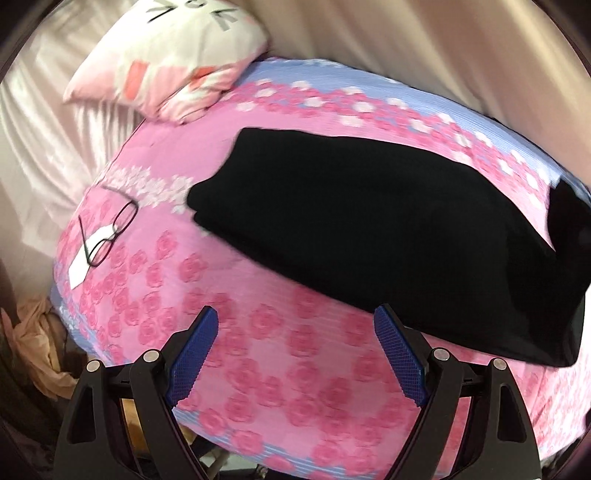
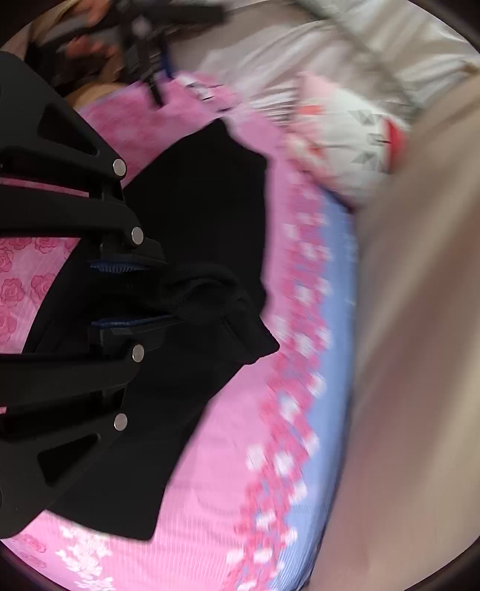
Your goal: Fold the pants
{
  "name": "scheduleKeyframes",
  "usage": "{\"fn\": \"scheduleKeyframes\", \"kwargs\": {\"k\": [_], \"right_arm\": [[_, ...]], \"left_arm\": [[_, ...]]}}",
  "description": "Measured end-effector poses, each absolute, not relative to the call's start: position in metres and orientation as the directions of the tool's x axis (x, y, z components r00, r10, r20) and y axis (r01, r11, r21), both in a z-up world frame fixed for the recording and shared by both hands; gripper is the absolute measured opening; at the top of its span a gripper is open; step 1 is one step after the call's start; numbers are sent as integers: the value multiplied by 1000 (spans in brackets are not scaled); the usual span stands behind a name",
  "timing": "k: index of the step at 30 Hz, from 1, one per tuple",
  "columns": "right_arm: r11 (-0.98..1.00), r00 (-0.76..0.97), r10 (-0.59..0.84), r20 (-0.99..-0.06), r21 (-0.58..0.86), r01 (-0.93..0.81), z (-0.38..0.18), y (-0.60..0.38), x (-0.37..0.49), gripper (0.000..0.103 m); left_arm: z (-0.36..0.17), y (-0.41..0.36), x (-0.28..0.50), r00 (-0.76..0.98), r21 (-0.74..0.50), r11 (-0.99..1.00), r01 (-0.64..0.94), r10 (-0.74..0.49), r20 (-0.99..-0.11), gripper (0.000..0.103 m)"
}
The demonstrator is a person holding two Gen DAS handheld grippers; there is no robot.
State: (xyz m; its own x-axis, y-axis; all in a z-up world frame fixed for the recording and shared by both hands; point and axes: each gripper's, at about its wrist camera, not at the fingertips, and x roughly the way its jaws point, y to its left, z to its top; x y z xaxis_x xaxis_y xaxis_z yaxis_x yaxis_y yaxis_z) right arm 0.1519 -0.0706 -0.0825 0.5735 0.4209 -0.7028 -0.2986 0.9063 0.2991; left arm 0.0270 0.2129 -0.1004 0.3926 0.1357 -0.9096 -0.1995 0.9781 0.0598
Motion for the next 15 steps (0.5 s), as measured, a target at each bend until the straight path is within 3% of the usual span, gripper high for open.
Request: {"fn": "scheduleKeyframes", "kwargs": {"k": [6,9,11,13,15], "right_arm": [[913,455,342,-822,175,-369,-141,-19,155,18],[911,431,298,-852,118,-396,-157,-8,150,23],[903,426,308,-851,121,-412,-153,-3,143,44],[894,413,339,-845,152,-422,-144,-5,134,56],[879,417,409,-811,227,-420,-125,-17,120,57]], "left_arm": [[-109,256,29,377,32,967,-253,129,-917,84],[-112,265,31,378,29,966,-256,128,-917,84],[-113,266,32,380,35,968,-250,131,-916,84],[-113,265,35,385,44,970,-238,136,-913,84],[-111,263,37,390,48,972,-229,137,-911,84]]}}
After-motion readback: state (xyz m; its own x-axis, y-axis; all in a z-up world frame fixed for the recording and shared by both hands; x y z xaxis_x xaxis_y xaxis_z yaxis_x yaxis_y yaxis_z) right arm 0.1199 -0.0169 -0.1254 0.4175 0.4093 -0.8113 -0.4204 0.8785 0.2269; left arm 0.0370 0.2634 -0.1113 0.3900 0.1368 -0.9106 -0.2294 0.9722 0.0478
